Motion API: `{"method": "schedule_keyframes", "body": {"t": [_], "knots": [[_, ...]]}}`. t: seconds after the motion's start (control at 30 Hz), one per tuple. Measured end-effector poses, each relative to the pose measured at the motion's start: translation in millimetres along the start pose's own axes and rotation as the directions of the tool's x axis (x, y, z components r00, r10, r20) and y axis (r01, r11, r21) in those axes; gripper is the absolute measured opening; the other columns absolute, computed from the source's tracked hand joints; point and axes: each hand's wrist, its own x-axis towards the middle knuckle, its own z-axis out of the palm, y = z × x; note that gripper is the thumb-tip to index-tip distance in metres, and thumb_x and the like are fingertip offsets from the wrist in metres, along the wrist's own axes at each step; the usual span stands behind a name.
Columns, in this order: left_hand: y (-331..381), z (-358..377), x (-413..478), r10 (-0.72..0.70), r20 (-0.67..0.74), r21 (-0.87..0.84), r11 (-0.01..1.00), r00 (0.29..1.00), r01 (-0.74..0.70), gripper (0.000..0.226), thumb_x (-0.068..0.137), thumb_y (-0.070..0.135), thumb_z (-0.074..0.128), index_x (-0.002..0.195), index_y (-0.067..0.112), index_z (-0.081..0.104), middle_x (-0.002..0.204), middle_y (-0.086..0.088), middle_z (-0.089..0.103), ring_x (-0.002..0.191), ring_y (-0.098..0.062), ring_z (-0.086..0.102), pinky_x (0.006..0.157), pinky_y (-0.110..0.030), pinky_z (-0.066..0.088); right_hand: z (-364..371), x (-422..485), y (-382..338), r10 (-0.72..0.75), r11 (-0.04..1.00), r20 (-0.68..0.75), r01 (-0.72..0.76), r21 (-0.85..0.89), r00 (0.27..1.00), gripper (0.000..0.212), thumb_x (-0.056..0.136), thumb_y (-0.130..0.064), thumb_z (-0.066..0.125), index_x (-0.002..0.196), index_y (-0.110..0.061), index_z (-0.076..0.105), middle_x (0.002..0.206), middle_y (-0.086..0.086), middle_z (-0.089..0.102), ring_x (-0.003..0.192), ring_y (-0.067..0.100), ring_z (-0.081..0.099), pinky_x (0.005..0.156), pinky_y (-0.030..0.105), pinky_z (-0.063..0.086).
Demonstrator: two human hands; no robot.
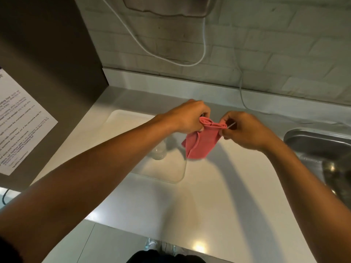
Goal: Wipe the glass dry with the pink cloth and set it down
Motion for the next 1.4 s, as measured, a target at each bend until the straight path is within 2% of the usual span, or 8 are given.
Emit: {"method": "schedule_keyframes", "body": {"t": [0.27, 0.37, 0.47, 0.6, 0.83, 1.03, 1.23, 1.4], "knots": [[-15, 41, 36, -0.036, -0.222, 0.071, 0.996, 0.974, 0.053, 0.013, 0.086, 0.015, 0.08, 0.092, 0.008, 0.071, 0.098, -0.016, 0.068, 0.091, -0.037, 0.066, 0.07, -0.038, 0.044, 29, 28, 22, -0.106, 0.98, -0.271, 0.055, -0.19, 0.957, 0.01, 0.082, -0.007, 0.068, 0.09, -0.012, 0.067, 0.086, 0.011, 0.07, 0.075, 0.029, 0.066, 0.068, 0.04, 0.056], [-26, 92, 15, -0.043, -0.185, 0.073, 0.996, 0.982, 0.057, 0.022, 0.096, 0.033, 0.071, 0.093, 0.011, 0.071, 0.097, -0.007, 0.068, 0.093, -0.032, 0.065, 0.072, -0.038, 0.046, 64, 3, 45, -0.126, 0.968, -0.193, 0.079, -0.237, 0.973, 0.012, 0.081, -0.006, 0.067, 0.092, -0.011, 0.068, 0.092, 0.014, 0.069, 0.078, 0.035, 0.067, 0.069, 0.041, 0.055], [-30, 132, -17, 0.098, -0.055, 0.171, 0.981, 0.994, -0.088, 0.011, 0.094, 0.008, 0.066, 0.089, 0.004, 0.074, 0.087, -0.014, 0.071, 0.085, -0.04, 0.068, 0.071, -0.032, 0.034, 101, -30, 62, -0.112, 0.955, -0.021, 0.101, -0.278, 0.994, 0.015, 0.083, -0.005, 0.067, 0.097, -0.007, 0.07, 0.099, 0.015, 0.069, 0.082, 0.036, 0.066, 0.071, 0.041, 0.054], [-33, 159, -50, 0.29, -0.034, 0.307, 0.914, 0.957, -0.266, 0.027, 0.058, -0.017, 0.089, 0.064, 0.001, 0.07, 0.063, -0.019, 0.068, 0.054, -0.035, 0.067, 0.061, -0.037, 0.059, 131, -55, 67, -0.123, 0.955, 0.015, 0.122, -0.27, 0.992, 0.015, 0.085, -0.003, 0.067, 0.099, -0.002, 0.071, 0.103, 0.015, 0.068, 0.082, 0.038, 0.066, 0.071, 0.044, 0.054], [-35, 179, -79, 0.251, -0.103, 0.379, 0.904, 0.962, -0.195, 0.018, 0.066, -0.013, 0.08, 0.069, 0.003, 0.074, 0.072, -0.017, 0.071, 0.065, -0.035, 0.068, 0.076, -0.042, 0.062, 143, -70, 65, -0.17, 0.946, 0.028, 0.171, -0.275, 0.985, 0.007, 0.083, 0.0, 0.067, 0.09, -0.001, 0.07, 0.096, 0.013, 0.067, 0.074, 0.035, 0.064, 0.064, 0.043, 0.054], [-34, 189, -97, 0.273, -0.138, 0.36, 0.909, 0.952, -0.208, 0.015, 0.068, -0.008, 0.069, 0.063, 0.005, 0.064, 0.068, -0.017, 0.063, 0.063, -0.034, 0.062, 0.066, -0.039, 0.053, 150, -79, 64, -0.16, 0.948, 0.053, 0.168, -0.269, 0.986, 0.009, 0.082, -0.002, 0.068, 0.091, -0.003, 0.069, 0.096, 0.011, 0.066, 0.074, 0.032, 0.064, 0.064, 0.038, 0.053], [-32, 200, -106, 0.23, -0.27, 0.251, 0.954, 0.935, -0.162, 0.003, 0.078, 0.0, 0.071, 0.079, -0.002, 0.073, 0.081, -0.018, 0.073, 0.074, -0.036, 0.067, 0.07, -0.043, 0.06, 146, -81, 62, -0.209, 0.943, 0.036, 0.211, -0.255, 0.977, 0.02, 0.083, -0.03, 0.073, 0.084, -0.01, 0.071, 0.087, 0.0, 0.065, 0.067, 0.022, 0.061, 0.056, 0.034, 0.052], [-25, 200, -120, 0.065, -0.442, 0.09, 0.996, 0.895, -0.028, 0.038, 0.078, 0.012, 0.082, 0.112, -0.006, 0.077, 0.11, -0.021, 0.08, 0.099, -0.036, 0.077, 0.089, -0.041, 0.065, 146, -87, 60, -0.214, 0.952, -0.035, 0.2, -0.231, 0.976, 0.022, 0.091, -0.036, 0.059, 0.092, -0.017, 0.07, 0.092, -0.002, 0.068, 0.08, 0.018, 0.061, 0.061, 0.03, 0.052]]}}
